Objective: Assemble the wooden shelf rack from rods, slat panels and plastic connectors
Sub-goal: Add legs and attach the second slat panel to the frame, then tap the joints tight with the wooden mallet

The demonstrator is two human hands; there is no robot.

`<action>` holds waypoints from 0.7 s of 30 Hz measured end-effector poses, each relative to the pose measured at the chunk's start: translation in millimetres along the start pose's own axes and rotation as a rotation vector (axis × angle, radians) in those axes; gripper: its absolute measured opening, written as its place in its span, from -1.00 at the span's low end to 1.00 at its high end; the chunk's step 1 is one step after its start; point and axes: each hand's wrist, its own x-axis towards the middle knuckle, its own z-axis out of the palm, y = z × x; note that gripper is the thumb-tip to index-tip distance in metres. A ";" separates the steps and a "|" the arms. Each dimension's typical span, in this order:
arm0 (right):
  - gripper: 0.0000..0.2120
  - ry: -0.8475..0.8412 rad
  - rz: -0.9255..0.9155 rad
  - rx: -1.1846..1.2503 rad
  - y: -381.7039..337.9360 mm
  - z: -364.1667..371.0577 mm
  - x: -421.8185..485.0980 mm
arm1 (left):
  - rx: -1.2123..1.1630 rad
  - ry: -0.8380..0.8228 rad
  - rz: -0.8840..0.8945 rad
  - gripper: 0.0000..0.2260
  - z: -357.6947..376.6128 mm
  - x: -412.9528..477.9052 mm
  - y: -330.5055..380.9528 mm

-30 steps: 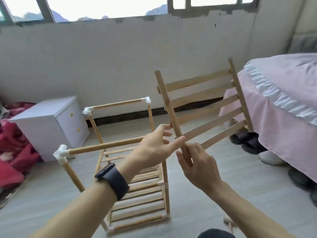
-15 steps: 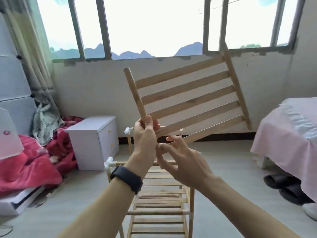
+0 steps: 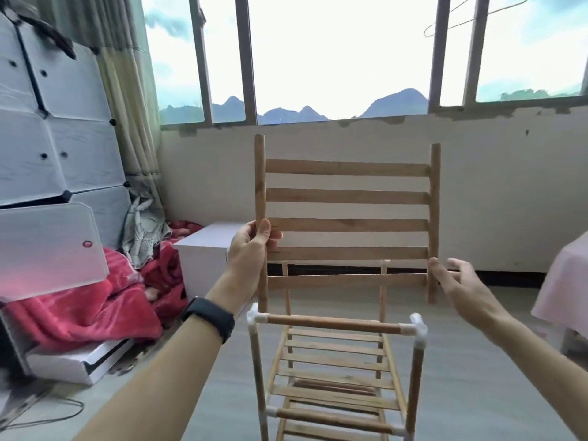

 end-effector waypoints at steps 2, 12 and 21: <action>-0.21 -0.050 0.030 0.092 4.8 10.2 4.8 | 0.003 -0.019 0.003 -0.75 1.8 6.8 -1.3; -0.46 0.130 0.031 0.355 -2.6 51.2 21.2 | 0.123 -0.143 -0.053 -0.60 -4.2 46.0 -7.5; -0.60 0.070 0.063 0.196 11.8 68.1 32.3 | 0.379 -0.172 -0.261 -0.69 -46.0 18.6 -102.8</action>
